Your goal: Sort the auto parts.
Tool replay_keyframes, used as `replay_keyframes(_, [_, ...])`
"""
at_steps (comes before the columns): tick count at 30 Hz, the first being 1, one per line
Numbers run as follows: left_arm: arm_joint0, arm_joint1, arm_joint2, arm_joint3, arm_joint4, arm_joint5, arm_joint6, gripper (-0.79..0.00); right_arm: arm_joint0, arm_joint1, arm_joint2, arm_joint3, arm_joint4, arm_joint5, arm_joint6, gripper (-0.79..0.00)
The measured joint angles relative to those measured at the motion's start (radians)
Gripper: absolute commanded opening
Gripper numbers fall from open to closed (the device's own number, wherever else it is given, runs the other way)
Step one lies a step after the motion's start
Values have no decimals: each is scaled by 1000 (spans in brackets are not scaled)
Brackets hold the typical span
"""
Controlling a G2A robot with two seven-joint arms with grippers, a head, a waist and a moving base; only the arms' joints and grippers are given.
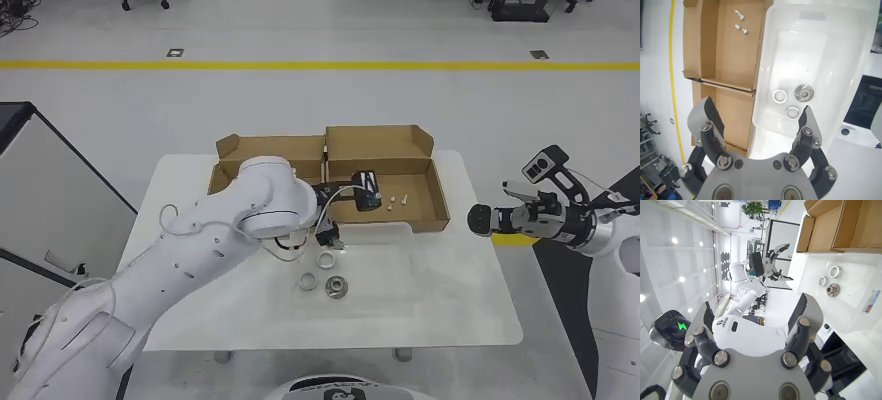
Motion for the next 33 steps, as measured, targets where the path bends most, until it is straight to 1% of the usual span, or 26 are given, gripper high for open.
replay_keyframes(8, [-68, 41, 121, -2, -105, 2, -2, 0, 0, 0, 0, 0, 0, 0, 0, 0])
replay_keyframes(14, [-91, 53, 189, 23, -144, -14, 14, 0, 0, 0, 0, 0, 0, 0, 0, 0])
replay_keyframes(22, [-104, 39, 248, 73, -164, -37, 37, 0, 0, 0, 0, 0, 0, 0, 0, 0])
replay_keyframes(33, [-103, -4, 310, 110, -175, -55, 62, 0, 0, 0, 0, 0, 0, 0, 0, 0])
